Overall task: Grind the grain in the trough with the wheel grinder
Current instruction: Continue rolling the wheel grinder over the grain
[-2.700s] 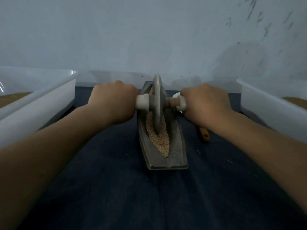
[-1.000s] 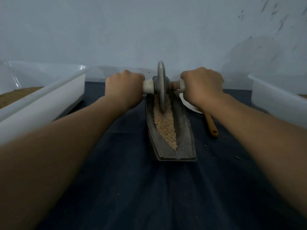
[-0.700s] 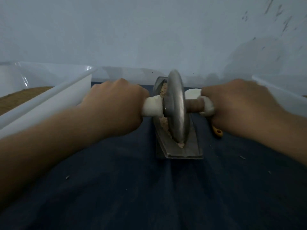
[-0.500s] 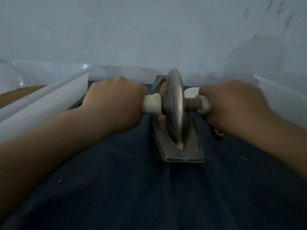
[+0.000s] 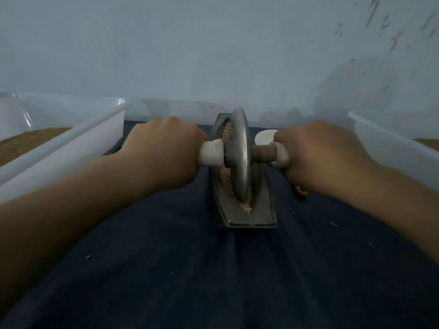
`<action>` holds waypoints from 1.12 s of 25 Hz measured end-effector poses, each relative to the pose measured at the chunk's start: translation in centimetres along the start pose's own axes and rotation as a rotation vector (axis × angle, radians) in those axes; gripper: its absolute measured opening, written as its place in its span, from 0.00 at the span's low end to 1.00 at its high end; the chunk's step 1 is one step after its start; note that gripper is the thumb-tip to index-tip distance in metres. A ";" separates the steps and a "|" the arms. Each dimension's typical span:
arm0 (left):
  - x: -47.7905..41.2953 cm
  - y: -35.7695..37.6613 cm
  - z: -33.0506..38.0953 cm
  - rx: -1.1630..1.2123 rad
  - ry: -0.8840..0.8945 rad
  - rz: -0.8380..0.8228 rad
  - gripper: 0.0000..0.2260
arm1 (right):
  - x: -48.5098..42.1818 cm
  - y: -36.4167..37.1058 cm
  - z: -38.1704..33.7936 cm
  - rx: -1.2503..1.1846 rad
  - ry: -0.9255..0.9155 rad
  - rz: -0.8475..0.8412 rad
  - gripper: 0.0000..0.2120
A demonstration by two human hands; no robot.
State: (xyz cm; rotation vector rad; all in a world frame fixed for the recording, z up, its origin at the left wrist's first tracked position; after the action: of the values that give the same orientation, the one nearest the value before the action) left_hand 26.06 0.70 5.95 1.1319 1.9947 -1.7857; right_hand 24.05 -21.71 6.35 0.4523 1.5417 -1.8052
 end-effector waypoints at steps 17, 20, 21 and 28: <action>-0.2 -0.4 0.7 -0.065 0.042 0.140 0.05 | 0.2 0.4 -0.2 0.008 0.036 -0.032 0.07; -0.4 -2.4 1.3 -0.127 0.124 0.279 0.06 | 0.1 -0.8 -1.1 -0.017 0.009 0.044 0.07; -0.8 -1.1 1.4 -0.145 0.098 0.219 0.05 | -0.5 0.5 -1.6 -0.033 0.008 -0.022 0.05; -5.6 6.0 -0.5 0.005 -0.142 -0.030 0.06 | -7.6 6.1 -1.7 0.019 -0.057 -0.147 0.08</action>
State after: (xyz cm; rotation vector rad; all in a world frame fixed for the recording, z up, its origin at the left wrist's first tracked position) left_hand 33.97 -1.20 5.16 0.9527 1.9361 -1.8314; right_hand 33.29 -18.08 6.71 0.3007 1.5545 -1.9288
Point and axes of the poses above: each hand's wrist, its own x-axis away from the middle knuckle, its own y-axis out of the palm, z = x × y, the point moved 6 cm from there along -x, towards the middle knuckle, and after that the axes turned 14 degrees about z, right-handed, at the moved point
